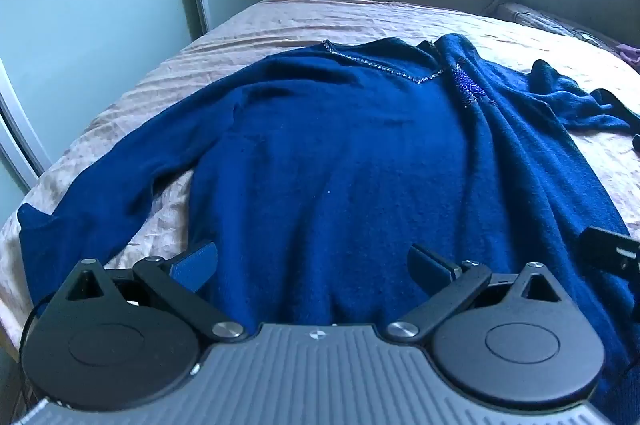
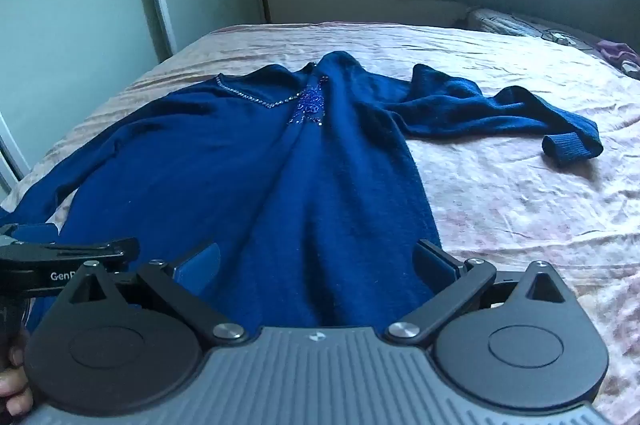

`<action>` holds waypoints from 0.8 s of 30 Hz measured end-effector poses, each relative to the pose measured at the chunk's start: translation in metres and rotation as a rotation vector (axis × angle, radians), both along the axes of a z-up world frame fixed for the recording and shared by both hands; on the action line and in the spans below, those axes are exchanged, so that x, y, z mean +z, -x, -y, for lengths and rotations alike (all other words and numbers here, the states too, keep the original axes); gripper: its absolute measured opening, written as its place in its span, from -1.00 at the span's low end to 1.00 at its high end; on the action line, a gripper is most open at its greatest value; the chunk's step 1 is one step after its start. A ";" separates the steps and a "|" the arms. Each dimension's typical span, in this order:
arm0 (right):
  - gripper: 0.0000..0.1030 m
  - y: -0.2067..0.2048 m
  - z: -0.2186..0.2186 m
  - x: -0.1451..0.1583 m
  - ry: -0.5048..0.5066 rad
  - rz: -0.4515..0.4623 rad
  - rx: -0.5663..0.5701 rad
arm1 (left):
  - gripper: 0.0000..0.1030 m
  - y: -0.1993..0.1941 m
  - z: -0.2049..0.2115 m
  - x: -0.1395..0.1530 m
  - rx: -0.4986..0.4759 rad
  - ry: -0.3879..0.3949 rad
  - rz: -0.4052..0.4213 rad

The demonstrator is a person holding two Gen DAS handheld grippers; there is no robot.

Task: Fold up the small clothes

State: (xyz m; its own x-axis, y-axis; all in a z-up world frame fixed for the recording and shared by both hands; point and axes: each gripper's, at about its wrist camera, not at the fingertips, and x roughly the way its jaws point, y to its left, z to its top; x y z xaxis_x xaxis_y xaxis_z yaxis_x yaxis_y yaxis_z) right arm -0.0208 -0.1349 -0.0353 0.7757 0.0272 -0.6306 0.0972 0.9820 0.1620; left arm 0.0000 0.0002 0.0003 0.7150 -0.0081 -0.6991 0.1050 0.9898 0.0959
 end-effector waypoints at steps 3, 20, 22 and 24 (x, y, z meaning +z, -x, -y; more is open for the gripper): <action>1.00 0.000 -0.001 -0.001 -0.007 -0.007 -0.001 | 0.99 0.001 0.001 0.000 -0.008 -0.005 0.008; 1.00 -0.004 -0.003 -0.008 -0.011 -0.041 0.037 | 0.99 0.004 0.001 -0.001 -0.011 0.034 0.000; 1.00 -0.003 -0.004 -0.008 -0.016 -0.033 0.044 | 0.99 0.004 0.000 -0.001 -0.003 0.037 -0.004; 1.00 -0.003 -0.006 -0.008 -0.013 -0.029 0.046 | 0.99 0.004 0.003 -0.003 0.005 0.013 -0.013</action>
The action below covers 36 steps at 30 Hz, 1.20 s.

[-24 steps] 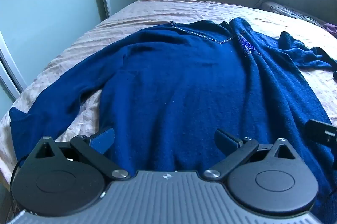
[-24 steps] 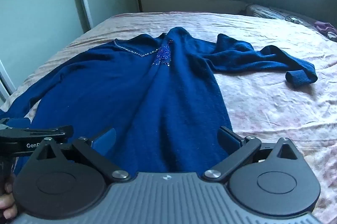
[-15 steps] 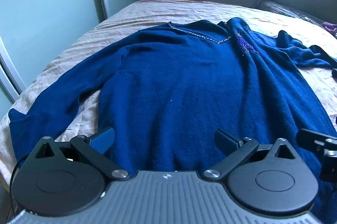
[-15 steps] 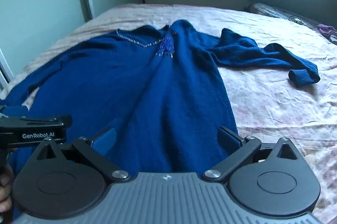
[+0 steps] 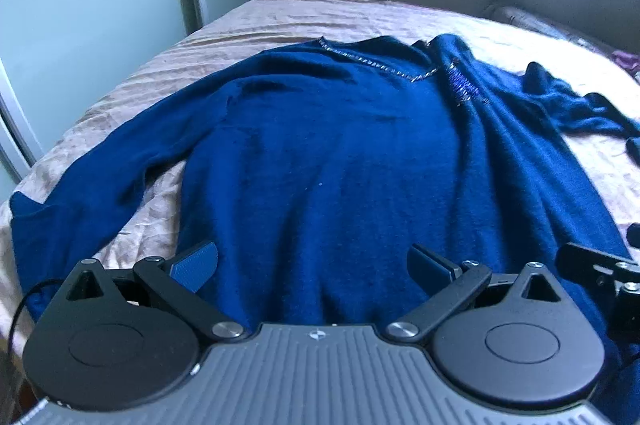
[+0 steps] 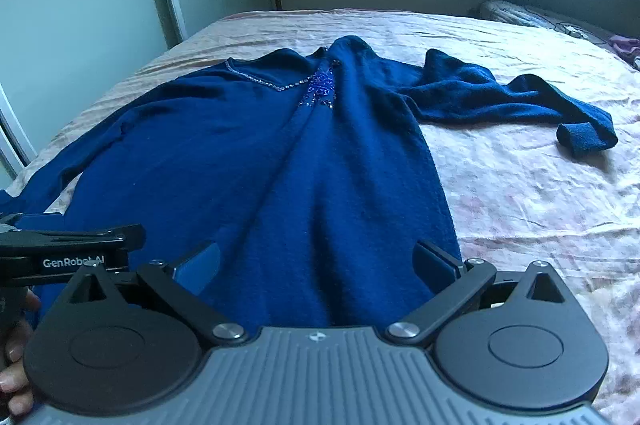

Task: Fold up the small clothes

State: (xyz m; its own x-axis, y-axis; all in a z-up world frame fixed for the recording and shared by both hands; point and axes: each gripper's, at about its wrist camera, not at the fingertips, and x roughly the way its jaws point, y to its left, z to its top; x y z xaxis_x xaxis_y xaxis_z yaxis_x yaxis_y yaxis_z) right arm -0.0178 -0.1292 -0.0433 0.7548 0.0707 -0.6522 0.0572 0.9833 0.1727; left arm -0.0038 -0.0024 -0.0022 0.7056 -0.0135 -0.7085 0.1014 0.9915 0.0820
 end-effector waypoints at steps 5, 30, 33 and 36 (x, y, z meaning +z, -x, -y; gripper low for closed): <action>1.00 0.000 -0.003 0.000 0.015 0.015 0.007 | 0.99 0.000 0.007 -0.002 -0.007 -0.041 -0.010; 1.00 0.009 0.004 0.004 -0.031 0.101 0.064 | 0.99 0.000 0.006 -0.002 0.002 -0.023 -0.018; 1.00 0.012 -0.002 0.005 0.021 0.111 0.062 | 0.99 0.000 0.006 -0.002 0.000 -0.026 -0.018; 1.00 0.013 -0.006 0.005 0.062 0.111 0.059 | 0.99 0.000 0.007 -0.002 -0.001 -0.034 -0.018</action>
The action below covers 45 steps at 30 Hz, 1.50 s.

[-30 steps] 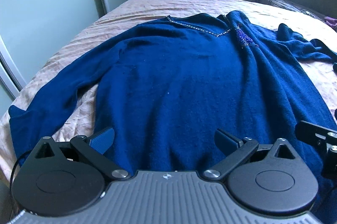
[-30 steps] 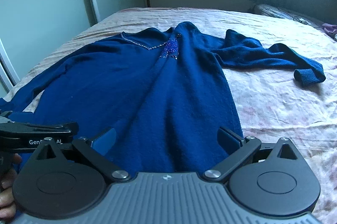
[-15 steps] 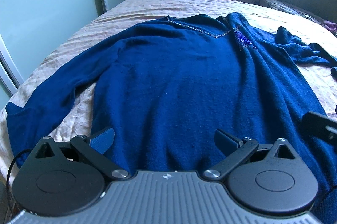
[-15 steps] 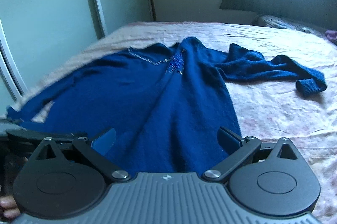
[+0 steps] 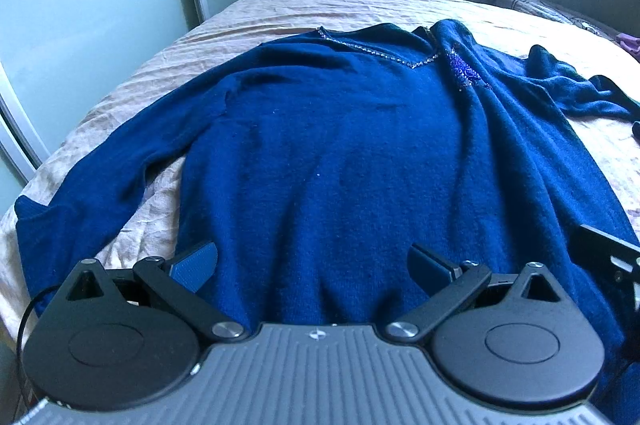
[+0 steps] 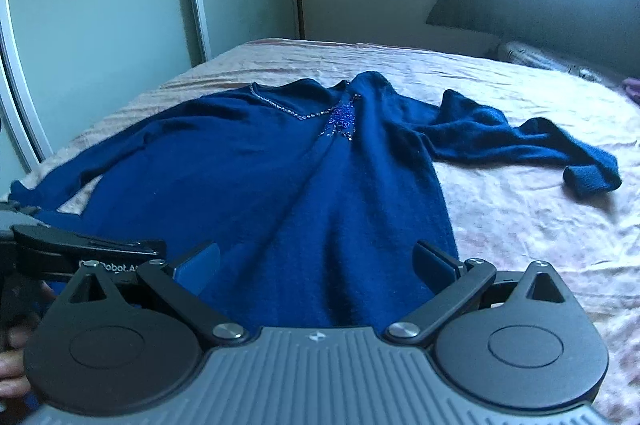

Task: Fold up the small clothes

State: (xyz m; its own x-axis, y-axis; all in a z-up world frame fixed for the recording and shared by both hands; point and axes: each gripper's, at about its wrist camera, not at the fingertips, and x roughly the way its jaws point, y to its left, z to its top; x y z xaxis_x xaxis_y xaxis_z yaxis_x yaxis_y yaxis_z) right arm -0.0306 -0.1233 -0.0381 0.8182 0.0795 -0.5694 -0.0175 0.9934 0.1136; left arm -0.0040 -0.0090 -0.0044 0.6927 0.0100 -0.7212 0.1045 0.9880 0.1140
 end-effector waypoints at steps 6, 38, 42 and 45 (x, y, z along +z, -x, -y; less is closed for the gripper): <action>1.00 0.002 0.002 0.000 0.019 0.019 -0.011 | 0.99 0.000 -0.001 -0.001 -0.003 -0.002 0.000; 1.00 0.004 0.006 0.001 -0.007 0.052 0.038 | 0.99 -0.001 -0.005 -0.001 0.012 0.019 -0.005; 1.00 0.005 0.007 0.001 0.001 0.057 0.038 | 0.99 -0.001 -0.004 0.001 0.011 0.017 -0.001; 1.00 0.007 0.004 0.002 0.020 0.070 0.047 | 0.99 -0.002 -0.003 0.003 0.010 0.016 0.000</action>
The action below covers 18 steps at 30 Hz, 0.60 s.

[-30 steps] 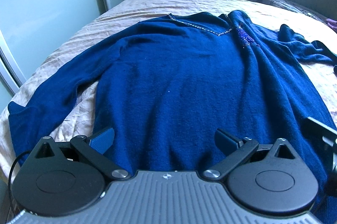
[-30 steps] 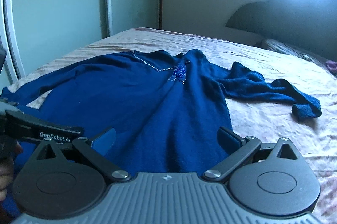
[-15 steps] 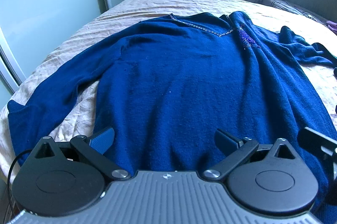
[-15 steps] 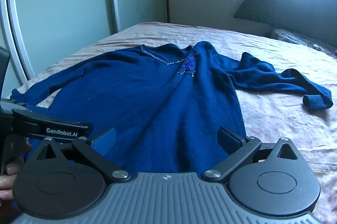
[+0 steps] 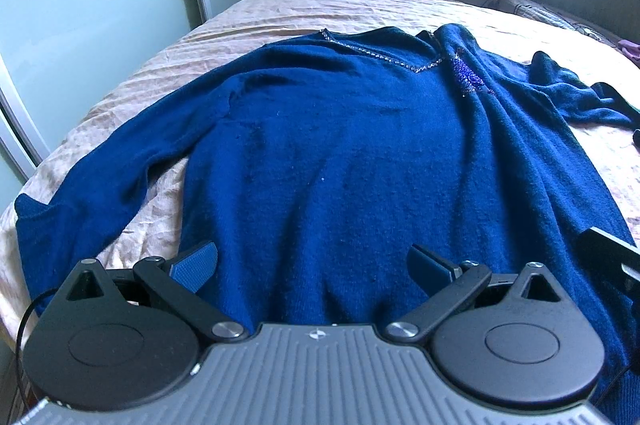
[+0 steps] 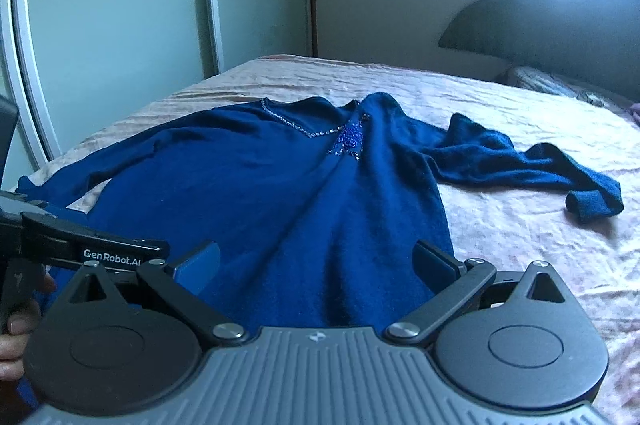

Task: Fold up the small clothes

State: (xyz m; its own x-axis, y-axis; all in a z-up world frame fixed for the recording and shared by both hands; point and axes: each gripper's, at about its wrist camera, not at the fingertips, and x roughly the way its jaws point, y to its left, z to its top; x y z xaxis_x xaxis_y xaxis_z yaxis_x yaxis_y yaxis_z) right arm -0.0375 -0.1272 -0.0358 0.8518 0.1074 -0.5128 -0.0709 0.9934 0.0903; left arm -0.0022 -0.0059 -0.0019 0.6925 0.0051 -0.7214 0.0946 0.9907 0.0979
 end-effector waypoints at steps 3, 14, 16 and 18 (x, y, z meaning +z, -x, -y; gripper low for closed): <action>1.00 0.000 -0.001 0.002 0.006 0.009 -0.002 | 0.99 -0.002 0.000 0.001 0.000 0.000 0.003; 1.00 -0.017 0.038 0.003 -0.051 0.002 -0.100 | 0.99 -0.021 0.013 0.017 -0.036 0.001 0.043; 0.99 -0.022 0.053 0.001 -0.051 0.003 -0.145 | 0.99 -0.025 0.018 0.019 -0.050 0.001 0.050; 0.99 -0.024 0.072 0.000 -0.061 0.008 -0.200 | 0.99 -0.028 0.024 0.020 -0.065 -0.002 0.056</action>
